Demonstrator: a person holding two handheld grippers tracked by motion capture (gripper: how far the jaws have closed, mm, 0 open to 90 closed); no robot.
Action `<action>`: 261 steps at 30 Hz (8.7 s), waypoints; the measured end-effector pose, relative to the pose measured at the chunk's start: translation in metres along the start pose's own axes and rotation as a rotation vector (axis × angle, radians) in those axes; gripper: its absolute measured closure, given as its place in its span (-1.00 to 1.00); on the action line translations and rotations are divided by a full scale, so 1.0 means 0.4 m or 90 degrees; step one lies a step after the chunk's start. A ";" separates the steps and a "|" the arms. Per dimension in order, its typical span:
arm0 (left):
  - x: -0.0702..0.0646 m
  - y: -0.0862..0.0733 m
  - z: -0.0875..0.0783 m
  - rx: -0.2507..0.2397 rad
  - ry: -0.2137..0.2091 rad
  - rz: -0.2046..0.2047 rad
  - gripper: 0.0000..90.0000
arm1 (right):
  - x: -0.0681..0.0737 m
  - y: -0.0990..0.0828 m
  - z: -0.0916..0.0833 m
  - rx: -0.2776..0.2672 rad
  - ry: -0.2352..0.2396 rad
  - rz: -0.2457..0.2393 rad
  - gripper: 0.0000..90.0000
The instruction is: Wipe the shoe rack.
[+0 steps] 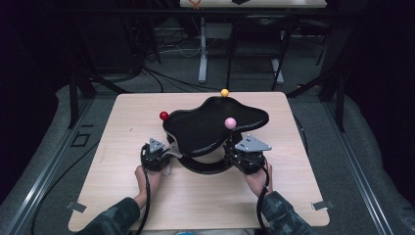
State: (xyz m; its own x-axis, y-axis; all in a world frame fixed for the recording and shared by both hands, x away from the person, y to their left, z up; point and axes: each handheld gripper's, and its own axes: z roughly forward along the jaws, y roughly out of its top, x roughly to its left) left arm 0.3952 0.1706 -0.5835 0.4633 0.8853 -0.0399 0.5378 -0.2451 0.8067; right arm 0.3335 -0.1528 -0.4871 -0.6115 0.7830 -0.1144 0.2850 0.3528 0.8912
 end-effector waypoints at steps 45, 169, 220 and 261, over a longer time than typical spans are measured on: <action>0.093 0.092 -0.008 -0.029 0.026 -0.035 0.83 | -0.019 -0.005 0.021 0.025 -0.041 0.009 0.65; 0.285 0.155 -0.311 0.068 -0.075 -0.018 -1.00 | -0.019 0.005 0.003 0.024 -0.039 0.013 0.65; 0.167 0.339 -0.105 0.097 -0.050 0.058 0.33 | -0.038 0.039 0.086 0.017 -0.036 0.024 0.66; 0.104 0.246 -0.215 0.083 -0.007 0.049 0.33 | 0.000 0.071 0.006 0.023 0.066 0.072 -0.80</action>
State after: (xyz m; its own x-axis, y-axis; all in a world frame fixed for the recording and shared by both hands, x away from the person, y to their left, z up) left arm 0.4069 0.2173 -0.4552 0.5145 0.8574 0.0123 0.5871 -0.3627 0.7237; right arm 0.3435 -0.1416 -0.4628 -0.6461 0.7625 0.0336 0.3816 0.2846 0.8794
